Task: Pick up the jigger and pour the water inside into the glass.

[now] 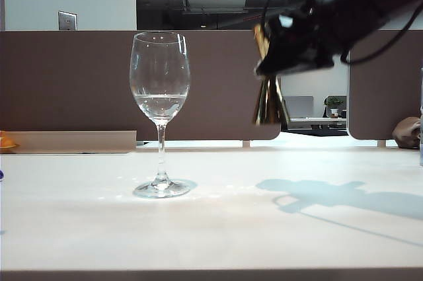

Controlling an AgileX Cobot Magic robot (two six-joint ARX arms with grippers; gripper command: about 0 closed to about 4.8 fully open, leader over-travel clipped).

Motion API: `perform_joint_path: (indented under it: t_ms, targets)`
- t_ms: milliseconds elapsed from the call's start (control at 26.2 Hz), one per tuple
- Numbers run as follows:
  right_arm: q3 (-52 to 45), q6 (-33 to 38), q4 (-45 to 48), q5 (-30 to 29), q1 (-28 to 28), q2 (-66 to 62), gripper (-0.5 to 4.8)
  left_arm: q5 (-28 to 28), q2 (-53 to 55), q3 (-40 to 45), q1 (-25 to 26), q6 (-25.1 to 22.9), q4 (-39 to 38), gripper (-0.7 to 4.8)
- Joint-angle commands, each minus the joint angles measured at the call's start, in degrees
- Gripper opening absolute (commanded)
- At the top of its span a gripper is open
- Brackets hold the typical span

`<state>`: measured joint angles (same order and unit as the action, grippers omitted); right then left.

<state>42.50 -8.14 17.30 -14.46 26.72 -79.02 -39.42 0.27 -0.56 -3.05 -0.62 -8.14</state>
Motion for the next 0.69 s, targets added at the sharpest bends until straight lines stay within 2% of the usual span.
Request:
perform_joint_path:
  t_ms: [38, 535, 688]
  targets:
    - [0.22, 3.85, 4.0, -0.94, 0.02, -3.02, -0.01, -0.39, 0.07, 0.07, 0.09, -0.44, 0.09, -0.05]
    - [0.07, 5.38, 5.35, -2.21, 0.02, -11.82, -0.01, -0.39, 0.07, 0.07, 0.09, -0.44, 0.11, -0.05]
    - [-1.14, 5.38, 8.35, -2.21, 0.02, -13.77, -0.01, -0.39, 0.04, 0.07, 0.09, -0.46, 0.11, -0.05]
